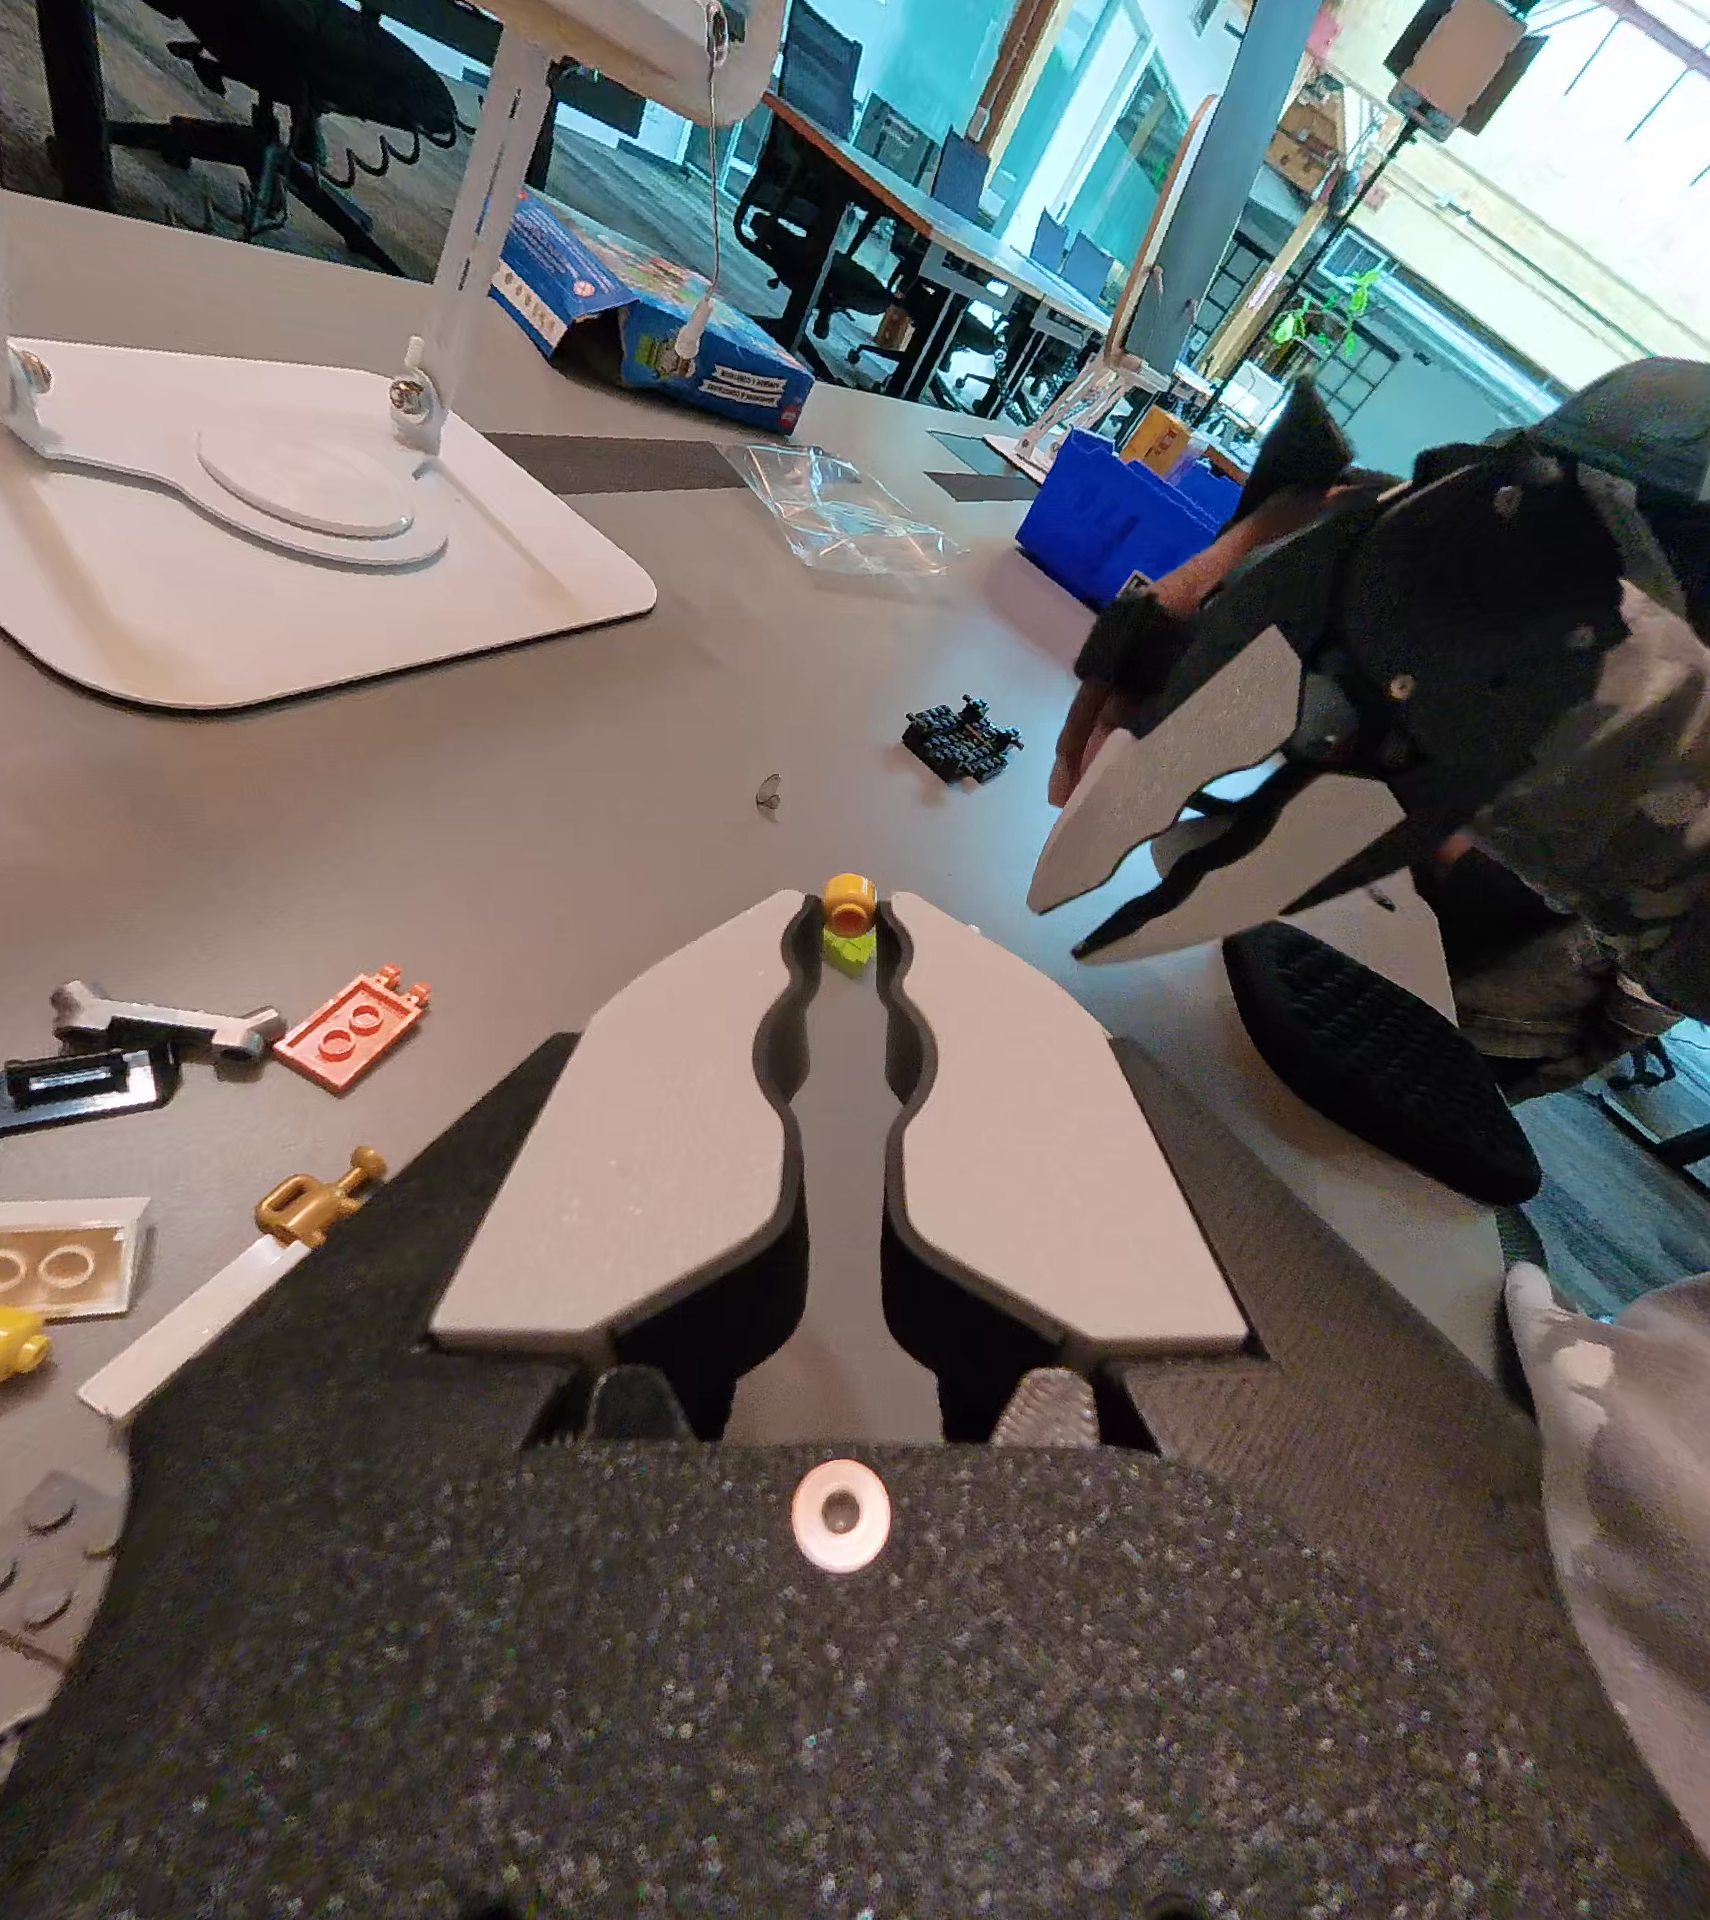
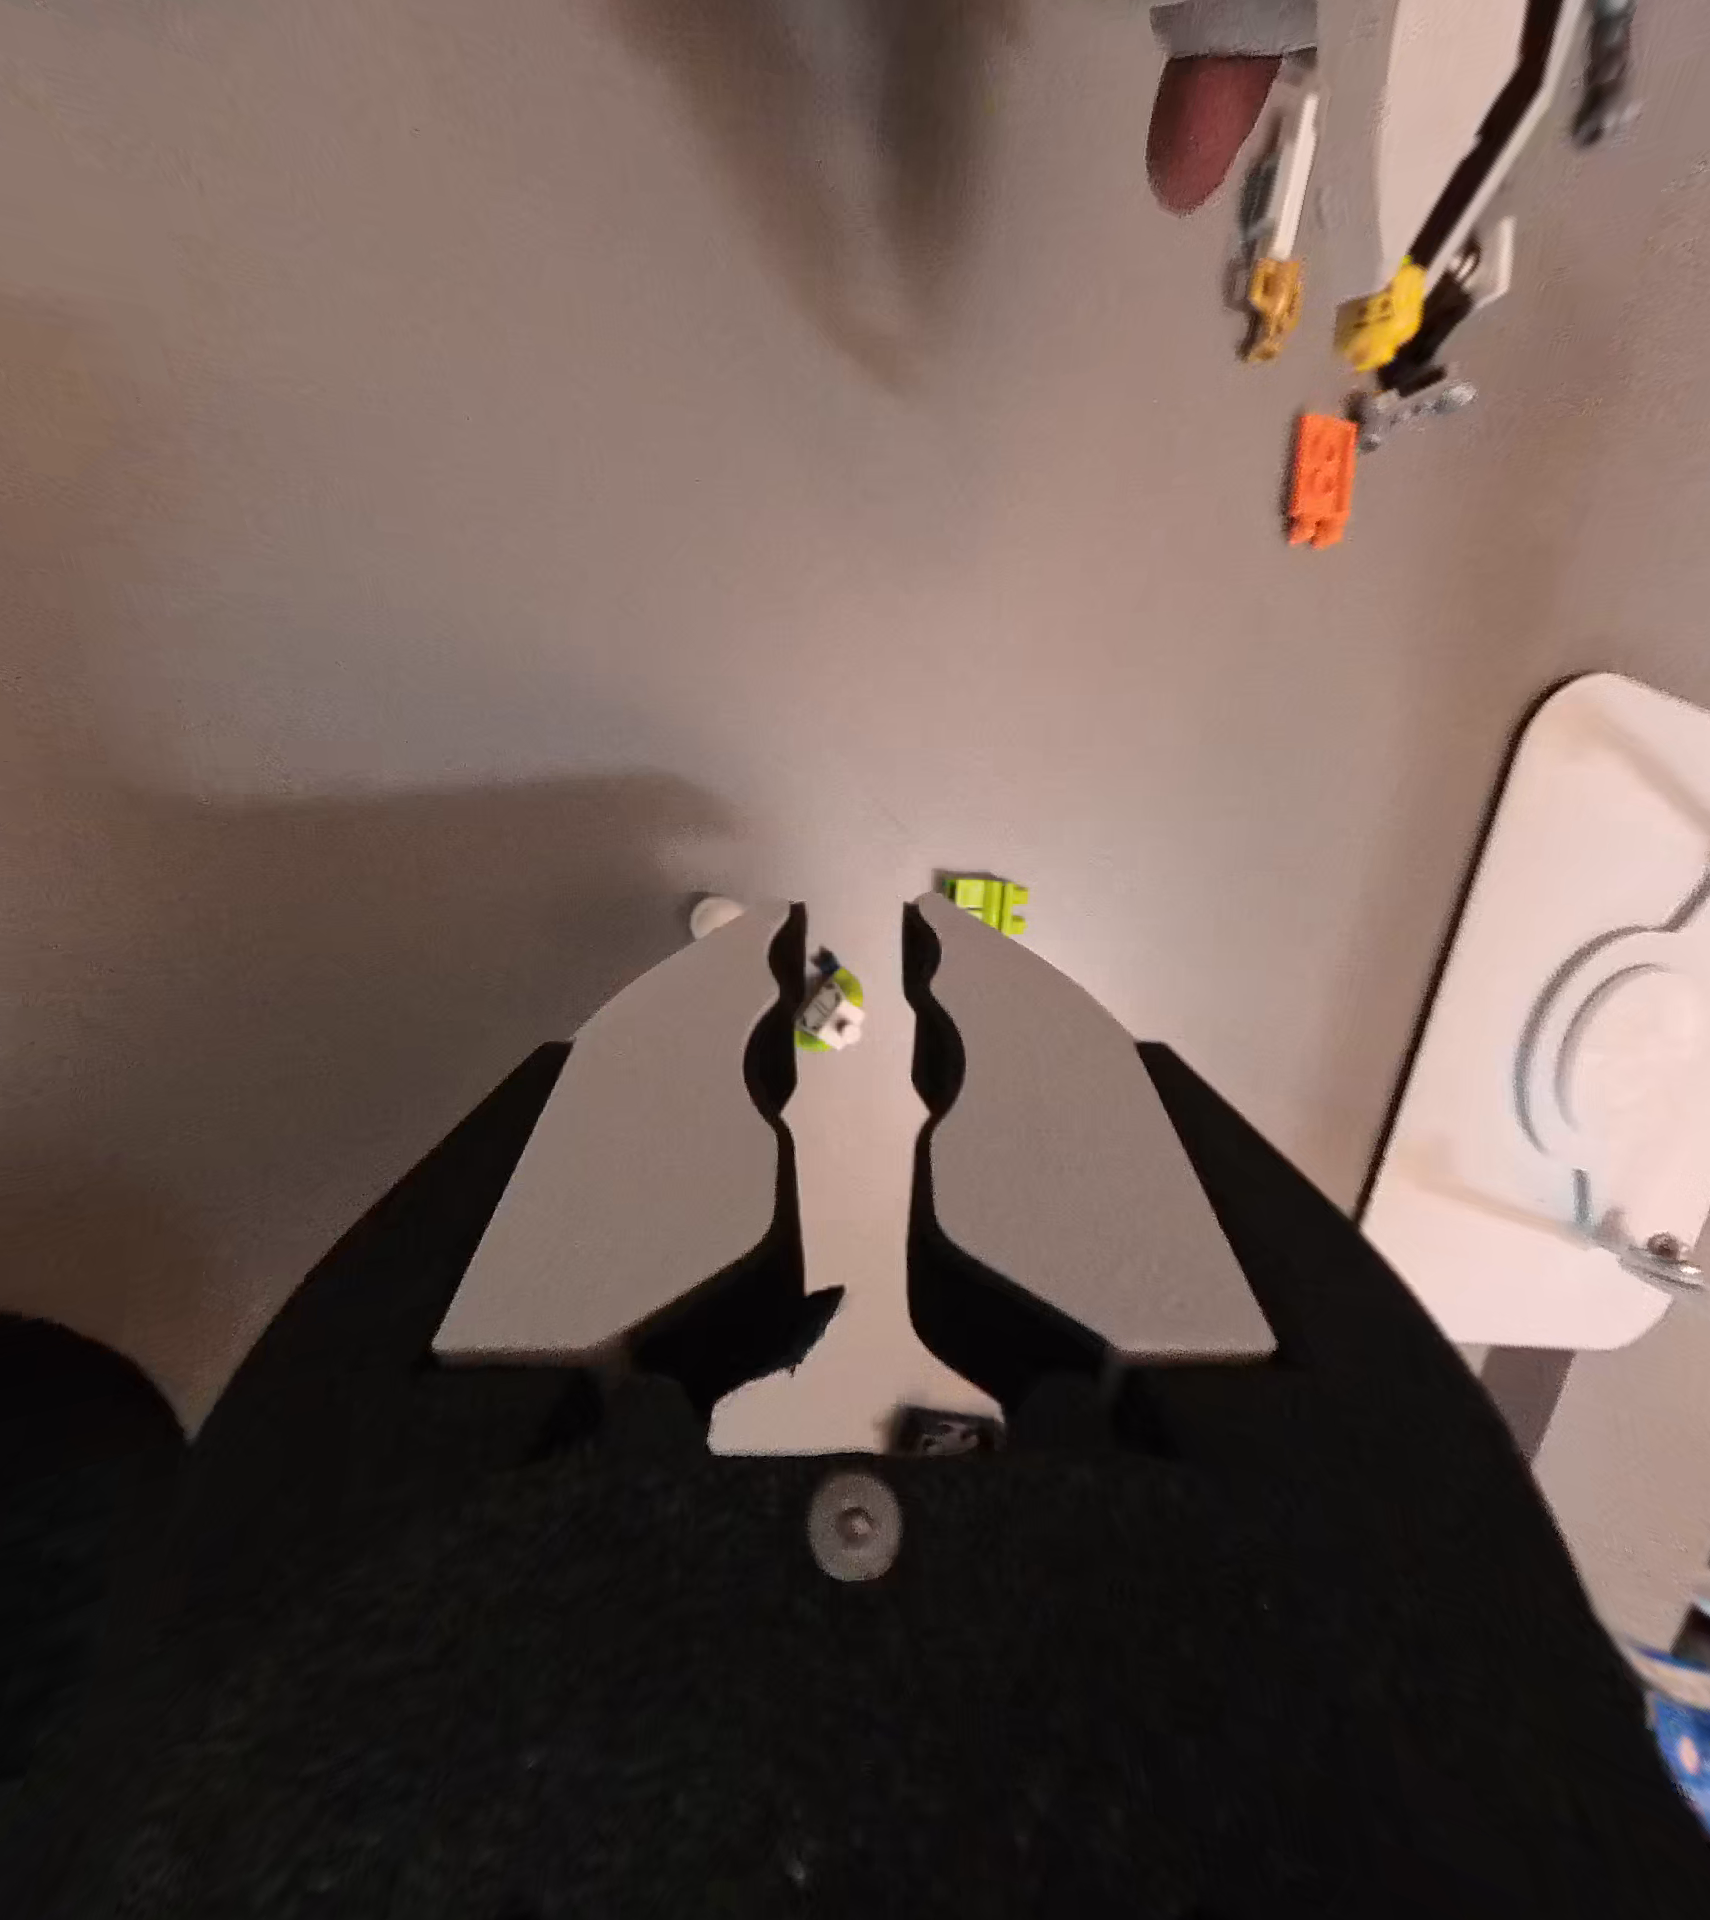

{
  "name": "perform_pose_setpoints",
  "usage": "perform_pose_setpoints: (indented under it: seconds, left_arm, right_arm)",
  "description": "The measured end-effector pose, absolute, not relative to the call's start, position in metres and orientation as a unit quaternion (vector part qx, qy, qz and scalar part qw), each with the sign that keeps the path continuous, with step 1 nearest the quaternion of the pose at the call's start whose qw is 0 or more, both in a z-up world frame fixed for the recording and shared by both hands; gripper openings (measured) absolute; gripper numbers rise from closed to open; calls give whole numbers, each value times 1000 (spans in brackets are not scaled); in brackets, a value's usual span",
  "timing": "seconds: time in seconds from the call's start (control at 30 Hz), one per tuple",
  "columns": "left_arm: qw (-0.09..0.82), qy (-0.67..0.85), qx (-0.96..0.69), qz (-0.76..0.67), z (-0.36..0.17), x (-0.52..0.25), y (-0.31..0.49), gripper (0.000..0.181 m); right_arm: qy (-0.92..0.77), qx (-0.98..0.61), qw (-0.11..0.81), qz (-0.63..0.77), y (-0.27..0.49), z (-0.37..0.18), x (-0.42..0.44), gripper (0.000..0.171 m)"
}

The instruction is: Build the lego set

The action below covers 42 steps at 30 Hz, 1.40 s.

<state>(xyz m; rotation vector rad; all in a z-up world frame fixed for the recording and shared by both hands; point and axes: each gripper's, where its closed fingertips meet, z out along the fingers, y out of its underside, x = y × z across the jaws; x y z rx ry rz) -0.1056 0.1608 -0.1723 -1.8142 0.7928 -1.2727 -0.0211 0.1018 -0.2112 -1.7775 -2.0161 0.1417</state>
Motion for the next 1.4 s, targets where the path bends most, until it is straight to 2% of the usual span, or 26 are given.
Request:
perform_pose_setpoints:
  seconds: [0.13,0.53,0.73,1.03,1.17,1.3,1.4]
  left_arm:
    - [377,318,-704,-511,-171,-100,155,9]
    - [338,334,-698,-536,-182,-88,143,9]
    - [329,331,-694,-548,-183,-88,143,9]
    - [320,333,-691,-555,-184,-86,141,9]
    - [316,324,-681,-576,-177,-85,138,9]
    - [291,279,-640,-654,-154,-84,131,9]
    - [257,248,-603,-713,-137,-81,123,9]
  right_arm:
    - [-763,-587,255,94,93,-215,-11,13]
    - [-877,-448,167,53,84,-249,-11,15]
    - [-888,-434,138,59,82,-259,-10,16]
    - [-870,-463,149,79,82,-262,-8,14]
    - [-793,-545,239,132,93,-241,-19,13]
    - [-642,-588,449,199,113,-181,-38,13]
    - [-567,-568,555,220,112,-137,-45,13]
